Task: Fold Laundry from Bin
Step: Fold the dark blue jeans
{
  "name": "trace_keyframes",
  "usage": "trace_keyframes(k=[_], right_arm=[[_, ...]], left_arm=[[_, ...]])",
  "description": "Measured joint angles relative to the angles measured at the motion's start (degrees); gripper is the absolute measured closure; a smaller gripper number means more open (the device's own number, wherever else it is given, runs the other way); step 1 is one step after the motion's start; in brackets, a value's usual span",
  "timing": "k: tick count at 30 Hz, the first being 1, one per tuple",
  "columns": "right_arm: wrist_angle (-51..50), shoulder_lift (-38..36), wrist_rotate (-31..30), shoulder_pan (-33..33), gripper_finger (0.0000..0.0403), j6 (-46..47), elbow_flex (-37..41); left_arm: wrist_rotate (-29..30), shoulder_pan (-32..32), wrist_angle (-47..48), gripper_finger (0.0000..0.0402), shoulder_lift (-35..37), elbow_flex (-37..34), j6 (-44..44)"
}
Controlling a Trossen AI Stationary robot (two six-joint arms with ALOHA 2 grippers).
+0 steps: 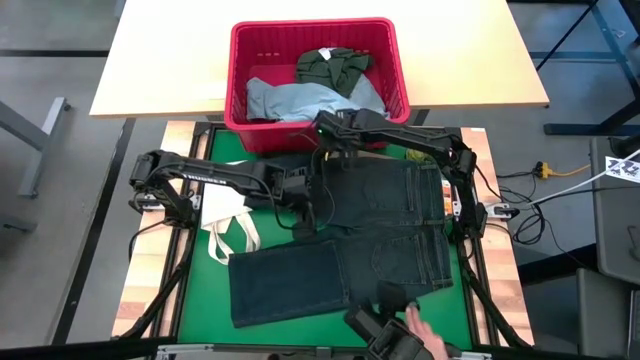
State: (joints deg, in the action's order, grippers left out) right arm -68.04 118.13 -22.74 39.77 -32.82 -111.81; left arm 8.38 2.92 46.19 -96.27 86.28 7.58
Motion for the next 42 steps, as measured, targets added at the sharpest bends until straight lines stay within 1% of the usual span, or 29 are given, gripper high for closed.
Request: trace_keyframes(k=[4,6,10,15,17,19,21,23,26,28,31,37,40,42], right_arm=[[-5.07,0.0,-0.92,0.0,0.0216,0.84,0.0],[-7.01,-0.01,-1.03,0.0,0.0216,1.2,0.0],[-10.01,-0.84,-1.59,-0.45,0.0216,3.13,0.0],[-11.41,-3.94,-2.12,-1.94,0.0216,5.48,0.0],[-11.41,-5.32,-1.13,-2.75,0.0216,6.68,0.0],[-11.49,-6.52,1.38,-3.42,0.0216,8.59,0.0],[-11.71,-7.3,5.3,-3.92,0.0216,10.88,0.0],[-12.13,-7.74,10.74,-4.4,0.0216,12.98,0.0],[-12.82,-8.13,18.3,-5.62,0.0216,14.71,0.0],[-12.98,-8.11,20.39,-6.86,0.0216,14.75,0.0],[-10.4,-8.15,20.54,-9.48,0.0216,14.81,1.02],[-4.16,-8.07,20.06,-13.84,0.0216,16.57,6.31],[-3.5,-8.02,18.16,-15.49,0.0216,17.23,9.09],[-3.57,-8.04,16.17,-16.37,0.0216,18.29,10.14]], left_arm=[[-0.54,0.02,0.19,0.0224,0.0,2.99,-0.72],[-0.61,0.01,2.08,0.0224,0.0,5.13,-1.74],[-0.59,-0.17,8.95,0.0224,0.02,9.79,-3.48],[-0.39,-2.29,21.59,0.0224,0.09,14.73,-3.4],[-0.37,-3.42,26.13,0.0224,0.26,15.14,-3.34],[-0.39,-4.55,29.84,0.0224,0.46,14.67,-3.05],[-0.21,-5.48,32.4,0.0224,0.57,13.48,-2.28],[-0.13,-6.2,34.05,0.0224,0.57,12.08,-2.06],[-0.02,-6.56,34.16,0.0224,0.59,8.93,-1.98],[0.03,-6.56,34.4,0.0224,0.57,6.32,-1.7],[0.78,-6.2,34.33,0.0224,0.55,1.82,-0.89],[7.8,-5.73,34.08,0.0224,0.55,-8.76,3.17],[10.71,-5.75,33.55,0.0224,0.55,-13.71,5.48],[11.49,-5.79,31.69,0.0224,0.55,-16.99,6.08]])
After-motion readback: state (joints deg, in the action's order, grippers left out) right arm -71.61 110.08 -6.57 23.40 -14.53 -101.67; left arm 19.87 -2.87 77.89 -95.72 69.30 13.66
